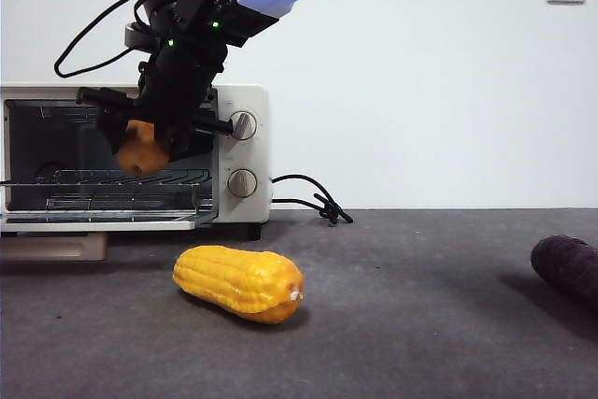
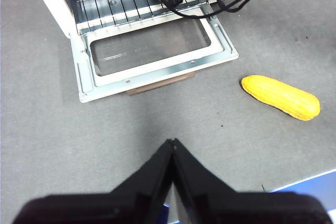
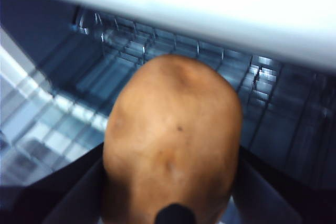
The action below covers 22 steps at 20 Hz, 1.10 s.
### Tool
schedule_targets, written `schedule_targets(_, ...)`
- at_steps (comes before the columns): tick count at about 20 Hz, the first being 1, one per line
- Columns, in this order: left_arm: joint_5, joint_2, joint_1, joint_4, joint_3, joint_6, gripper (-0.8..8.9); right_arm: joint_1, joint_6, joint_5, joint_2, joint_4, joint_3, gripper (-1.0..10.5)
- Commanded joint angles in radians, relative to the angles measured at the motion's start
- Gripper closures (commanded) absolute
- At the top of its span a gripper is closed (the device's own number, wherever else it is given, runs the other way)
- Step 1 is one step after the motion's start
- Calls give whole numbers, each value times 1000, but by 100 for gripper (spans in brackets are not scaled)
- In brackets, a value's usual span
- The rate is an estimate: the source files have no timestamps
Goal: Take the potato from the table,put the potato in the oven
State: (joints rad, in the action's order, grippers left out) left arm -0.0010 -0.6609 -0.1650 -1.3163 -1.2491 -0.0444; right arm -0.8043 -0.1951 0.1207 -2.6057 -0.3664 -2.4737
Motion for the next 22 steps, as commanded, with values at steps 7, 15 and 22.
schedule_targets(7,1,4,-2,2,-2,-7,818,1,-10,11,-23,31,5,448)
schedule_targets(15,8,4,-2,1,-2,-3,818,0,-7,29,-23,36,5,401)
schedule_targets(22,8,4,-2,1,-2,-9,818,-10,-78,39,-22,-132,-74,402)
